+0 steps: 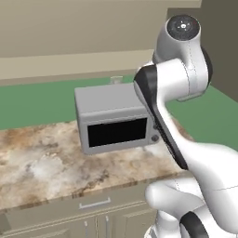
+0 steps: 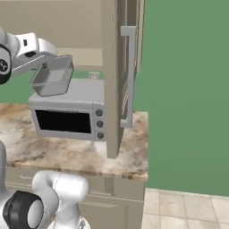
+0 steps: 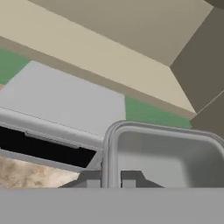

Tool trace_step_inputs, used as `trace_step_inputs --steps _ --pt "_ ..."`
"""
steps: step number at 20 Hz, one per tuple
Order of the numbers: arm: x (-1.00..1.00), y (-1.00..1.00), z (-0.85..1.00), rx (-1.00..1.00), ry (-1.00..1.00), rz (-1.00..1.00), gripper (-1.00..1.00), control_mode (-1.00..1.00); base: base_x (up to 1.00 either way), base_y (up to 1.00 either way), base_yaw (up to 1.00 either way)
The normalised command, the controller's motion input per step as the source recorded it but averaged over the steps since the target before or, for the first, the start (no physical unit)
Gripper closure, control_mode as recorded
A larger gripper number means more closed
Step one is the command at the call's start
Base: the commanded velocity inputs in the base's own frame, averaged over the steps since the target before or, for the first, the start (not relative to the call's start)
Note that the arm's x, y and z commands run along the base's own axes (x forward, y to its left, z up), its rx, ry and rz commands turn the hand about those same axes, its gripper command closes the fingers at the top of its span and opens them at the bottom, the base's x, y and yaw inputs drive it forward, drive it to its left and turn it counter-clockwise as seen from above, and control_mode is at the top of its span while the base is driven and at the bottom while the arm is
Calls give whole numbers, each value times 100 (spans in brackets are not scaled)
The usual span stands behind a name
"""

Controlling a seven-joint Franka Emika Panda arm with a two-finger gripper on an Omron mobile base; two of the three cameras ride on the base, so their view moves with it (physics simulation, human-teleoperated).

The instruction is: Retrieve the tupperware and aluminum foil from the cabinet and place them on the dining counter near the plate with tomato and avocado to prepare for storing leftovers.

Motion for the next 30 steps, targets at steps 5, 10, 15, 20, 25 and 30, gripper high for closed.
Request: trace_step_inputs --steps 5,10,15,20,25,30 --pt "0 0 0 0 0 0 100 100 -100 25 0" --pt "0 0 0 0 0 0 100 100 -100 -3 -13" --pt "0 0 0 0 0 0 100 100 -47 -31 -59" --pt "0 0 0 0 0 0 100 100 0 -25 -81" --pt "0 0 0 0 0 0 100 100 0 -13 -87" --pt "0 0 0 0 0 0 100 100 0 -1 -87"
